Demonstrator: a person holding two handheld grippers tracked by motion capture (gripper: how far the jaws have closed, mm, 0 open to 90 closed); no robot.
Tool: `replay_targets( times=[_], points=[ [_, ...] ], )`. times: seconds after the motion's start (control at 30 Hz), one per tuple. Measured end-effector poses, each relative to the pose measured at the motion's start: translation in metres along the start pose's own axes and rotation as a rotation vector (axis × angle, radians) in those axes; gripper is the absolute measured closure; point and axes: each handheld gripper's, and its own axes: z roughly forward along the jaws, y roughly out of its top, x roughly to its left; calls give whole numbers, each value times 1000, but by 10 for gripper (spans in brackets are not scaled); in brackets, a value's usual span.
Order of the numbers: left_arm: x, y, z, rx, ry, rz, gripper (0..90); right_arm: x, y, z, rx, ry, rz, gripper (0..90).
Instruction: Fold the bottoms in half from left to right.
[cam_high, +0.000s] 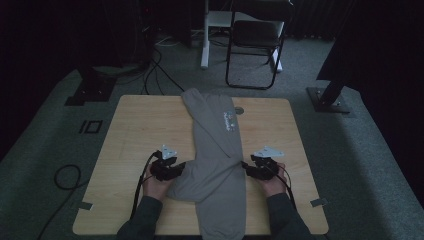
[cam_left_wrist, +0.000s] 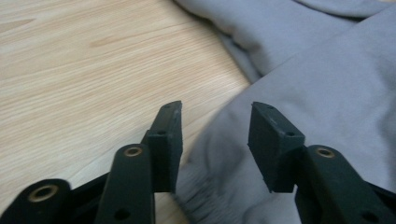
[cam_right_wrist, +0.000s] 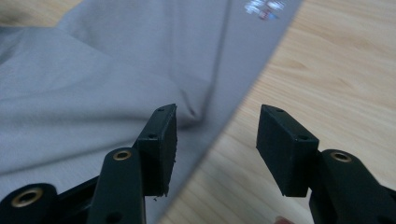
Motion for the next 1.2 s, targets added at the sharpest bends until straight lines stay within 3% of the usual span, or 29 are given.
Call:
replay_targets(
  times=[0.07, 0.2, 0.3, 0.43, 0.5, 0.57, 0.6, 0.67, 0.73, 0.9, 1.03, 1.2],
  points=[
    [2, -3, -1, 2, 18, -1, 512, 7, 5, 5, 1, 0, -28, 480],
    [9, -6, -1, 12, 26, -50, 481, 15, 13, 13, 4, 12, -43, 481],
    [11, -6, 4, 29, -1, -72, 468, 17, 16, 15, 4, 16, -38, 480],
    [8, -7, 13, 55, -7, -61, 485, 18, 14, 15, 12, 16, -42, 479],
    [7, -7, 13, 52, -22, -59, 545, 17, 10, 13, 15, 12, -44, 479],
    [6, -7, 12, 55, -27, -59, 686, 15, 5, 9, 18, 6, -41, 478],
    [6, -6, 12, 66, -50, -60, 750, 13, 3, 7, 21, 3, -33, 477],
    [3, -4, 9, 57, -67, -62, 834, 9, -3, 3, 23, -7, -22, 477],
    [-4, -1, 5, 36, -89, -41, 884, 5, -9, -2, 24, -13, -6, 477],
    [-26, 11, 1, 18, -138, 29, 893, -3, -17, -12, 15, -30, 25, 477],
    [-43, 19, -1, -4, -183, 40, 897, -5, -20, -15, 3, -35, 41, 478],
    [-81, 28, -5, -23, -280, 110, 898, -4, -21, -16, 1, -43, 36, 478]
  ],
)
